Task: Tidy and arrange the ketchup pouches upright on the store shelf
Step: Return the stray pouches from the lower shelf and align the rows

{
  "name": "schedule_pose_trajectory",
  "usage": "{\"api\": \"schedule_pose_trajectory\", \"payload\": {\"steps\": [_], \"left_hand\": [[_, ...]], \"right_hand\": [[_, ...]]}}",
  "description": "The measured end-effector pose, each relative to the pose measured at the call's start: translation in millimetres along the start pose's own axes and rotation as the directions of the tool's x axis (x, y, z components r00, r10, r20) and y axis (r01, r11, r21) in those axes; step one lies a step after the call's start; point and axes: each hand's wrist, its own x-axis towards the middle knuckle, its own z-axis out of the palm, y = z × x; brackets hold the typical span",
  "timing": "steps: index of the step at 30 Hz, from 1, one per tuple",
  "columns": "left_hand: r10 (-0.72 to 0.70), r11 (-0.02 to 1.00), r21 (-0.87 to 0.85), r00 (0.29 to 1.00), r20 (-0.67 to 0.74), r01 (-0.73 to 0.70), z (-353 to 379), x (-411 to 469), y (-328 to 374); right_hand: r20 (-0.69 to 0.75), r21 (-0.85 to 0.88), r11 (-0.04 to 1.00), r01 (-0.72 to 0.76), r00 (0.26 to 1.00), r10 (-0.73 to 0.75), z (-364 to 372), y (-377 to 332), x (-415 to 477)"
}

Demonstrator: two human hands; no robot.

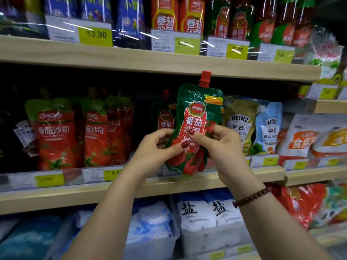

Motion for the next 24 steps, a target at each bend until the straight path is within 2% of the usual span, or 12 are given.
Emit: {"api": "schedule_pose_trajectory", "payload": {"steps": [4, 7, 9, 14, 18, 22, 24], "left_hand": [[0.108, 0.935, 0.354, 0.972, -0.209, -0.028, -36.4, -10.5, -14.4], [0.120, 0.817, 0.577, 0.974, -0.195, 0.015, -56.6, -22.0, -27.8], [0.110, 0.747, 0.664, 0.980, -0.166, 0.029, -61.6, -27.3, -33.7], [0.108, 0.633, 0.773, 0.985, -0.132, 0.034, -57.8, -33.3, -37.8], [0.098, 0.623, 0.780, 0.984, -0.147, 0.054, -54.2, -34.4, -37.9], [0.112, 0.608, 0.792, 0.981, -0.156, 0.056, -52.1, -34.9, -36.9], [0.111, 0.611, 0.789, 0.981, -0.159, 0.059, -51.4, -34.9, -36.9]], "right_hand": [[-0.128, -0.053, 0.997, 0.061, 0.989, -0.068, 15.2, 11.2, 9.1], [-0.220, -0.100, 0.988, 0.119, 0.966, -0.139, 29.2, 20.1, 14.9], [-0.276, -0.151, 0.977, 0.153, 0.942, -0.190, 40.5, 26.9, 17.5], [-0.299, -0.307, 0.927, 0.216, 0.902, -0.310, 61.7, 44.9, 17.4], [-0.250, -0.450, 0.868, 0.211, 0.903, -0.349, 66.2, 57.1, 15.7], [-0.204, -0.612, 0.776, 0.150, 0.919, -0.338, 68.3, 63.3, 18.3], [-0.223, -0.637, 0.764, 0.100, 0.925, -0.307, 68.2, 65.3, 18.4]]}}
